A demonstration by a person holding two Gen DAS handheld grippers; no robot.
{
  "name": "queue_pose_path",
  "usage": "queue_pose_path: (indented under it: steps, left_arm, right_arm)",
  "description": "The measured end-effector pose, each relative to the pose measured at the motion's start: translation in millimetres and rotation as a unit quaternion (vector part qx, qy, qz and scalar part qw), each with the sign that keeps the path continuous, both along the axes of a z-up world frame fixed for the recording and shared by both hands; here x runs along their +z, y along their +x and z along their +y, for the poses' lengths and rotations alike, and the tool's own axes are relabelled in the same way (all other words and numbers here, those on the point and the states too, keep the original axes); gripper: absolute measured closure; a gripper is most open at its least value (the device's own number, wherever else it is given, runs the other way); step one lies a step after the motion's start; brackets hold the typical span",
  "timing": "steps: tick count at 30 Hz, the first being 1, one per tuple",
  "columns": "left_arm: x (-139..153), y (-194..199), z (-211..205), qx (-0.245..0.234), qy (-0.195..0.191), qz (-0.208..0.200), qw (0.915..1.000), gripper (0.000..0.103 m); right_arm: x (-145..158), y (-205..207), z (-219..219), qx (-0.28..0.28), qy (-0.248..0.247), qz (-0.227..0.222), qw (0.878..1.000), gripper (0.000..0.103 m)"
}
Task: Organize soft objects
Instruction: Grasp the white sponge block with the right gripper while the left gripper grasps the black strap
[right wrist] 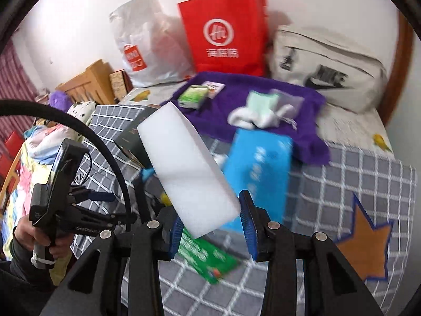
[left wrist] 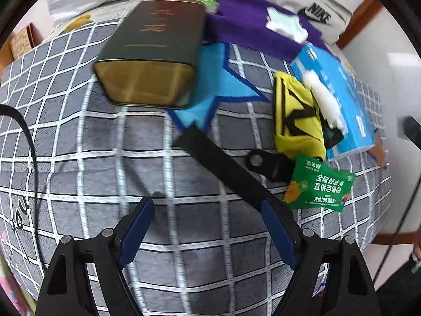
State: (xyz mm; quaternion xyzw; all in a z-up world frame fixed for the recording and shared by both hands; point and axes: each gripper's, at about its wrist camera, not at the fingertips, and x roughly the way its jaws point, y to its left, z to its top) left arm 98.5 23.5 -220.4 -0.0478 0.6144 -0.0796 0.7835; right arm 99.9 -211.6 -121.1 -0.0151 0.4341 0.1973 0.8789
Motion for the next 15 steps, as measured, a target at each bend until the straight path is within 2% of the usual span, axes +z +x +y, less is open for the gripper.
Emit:
queue_pose_path:
  steps: [2,3,6,9,12,15]
  left_arm:
    - [-4,2,-11,-0.006,-0.009,0.007,0.9999,0.016]
    - [-5,3,-14,-0.003,-0.001,0.004,1.0,0.016]
    - [-9,6,-28,0.005,0.056,-0.009,0.9984,0.014]
    - [-14,7,-39,-0.004,0.094,-0.03,0.9951,0.006]
    - [-14,2,-36,-0.023,0.097,-0.049,0.9938,0.004]
    - [-14,-6,-19,-0.027,0.097,-0.046,0.9938,0.004]
  right_arm:
    - [-5,-7,-13,-0.015,0.009,0.005,1.0,0.063]
    - [-8,-9,-17,-0.021,0.013,0.009,1.0,0.063]
    - [-17,-14,-25,-0.033,0.025,0.017,0.999,0.063]
    - [-25,-16,-27,-0.039,0.028,0.024,0.999,0.063]
    - [-30,-19,-27,-0.039,0.028,0.022,0.999,0.063]
    - [-37,-20,-35,-0.07,0.014,0.017,0.997,0.063]
